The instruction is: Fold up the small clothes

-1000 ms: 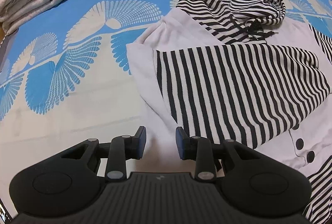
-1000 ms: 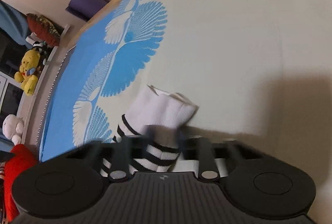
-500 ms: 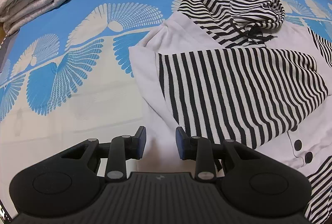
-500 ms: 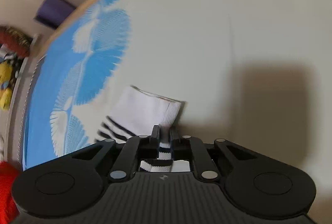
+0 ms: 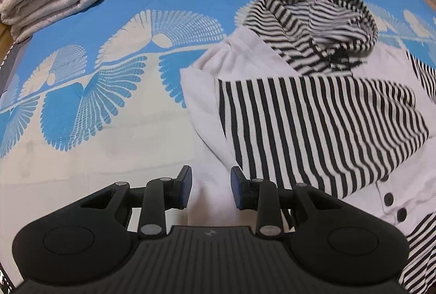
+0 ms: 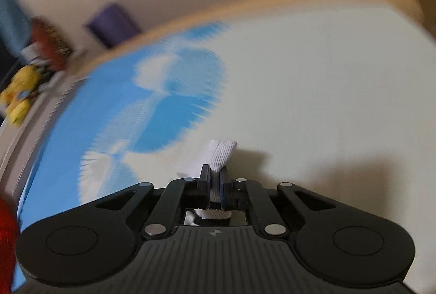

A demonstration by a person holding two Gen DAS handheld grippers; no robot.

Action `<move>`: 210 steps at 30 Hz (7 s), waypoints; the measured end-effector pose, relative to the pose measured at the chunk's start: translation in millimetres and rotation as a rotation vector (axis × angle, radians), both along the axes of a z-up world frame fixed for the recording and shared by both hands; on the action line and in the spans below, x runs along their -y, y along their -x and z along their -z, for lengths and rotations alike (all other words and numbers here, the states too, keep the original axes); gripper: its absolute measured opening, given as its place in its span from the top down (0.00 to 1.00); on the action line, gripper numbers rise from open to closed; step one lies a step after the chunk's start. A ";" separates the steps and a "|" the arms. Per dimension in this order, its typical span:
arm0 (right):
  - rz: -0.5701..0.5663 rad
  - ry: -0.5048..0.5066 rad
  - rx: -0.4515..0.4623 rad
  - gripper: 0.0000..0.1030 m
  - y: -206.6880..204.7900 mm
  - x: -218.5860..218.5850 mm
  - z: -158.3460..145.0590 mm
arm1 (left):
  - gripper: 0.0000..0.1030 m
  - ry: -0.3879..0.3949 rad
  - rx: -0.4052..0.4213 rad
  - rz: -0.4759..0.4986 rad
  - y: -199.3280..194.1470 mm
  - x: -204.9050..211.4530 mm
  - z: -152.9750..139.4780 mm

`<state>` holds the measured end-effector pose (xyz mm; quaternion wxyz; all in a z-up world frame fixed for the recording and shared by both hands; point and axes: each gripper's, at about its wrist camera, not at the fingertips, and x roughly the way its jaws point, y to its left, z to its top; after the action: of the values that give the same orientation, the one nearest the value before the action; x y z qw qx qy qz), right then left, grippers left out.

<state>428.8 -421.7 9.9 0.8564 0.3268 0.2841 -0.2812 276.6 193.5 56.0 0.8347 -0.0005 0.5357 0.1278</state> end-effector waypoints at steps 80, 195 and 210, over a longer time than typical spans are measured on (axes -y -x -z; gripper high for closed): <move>-1.030 0.164 -0.380 0.94 -5.9 -298.1 43.7 | 0.65 0.199 -0.023 -0.023 -16.7 5.8 38.3; -1.044 0.049 -0.100 0.77 -28.9 -270.5 -73.5 | 0.46 0.258 0.292 -0.256 -335.6 21.2 45.0; -1.027 0.021 -0.154 0.77 -48.5 -263.2 -63.1 | 0.97 0.030 0.252 -0.075 -346.6 36.3 44.1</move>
<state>477.3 -158.5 73.0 0.8639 0.1152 0.4671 0.1491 623.2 157.1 11.9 0.8899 -0.0490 0.4281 0.1499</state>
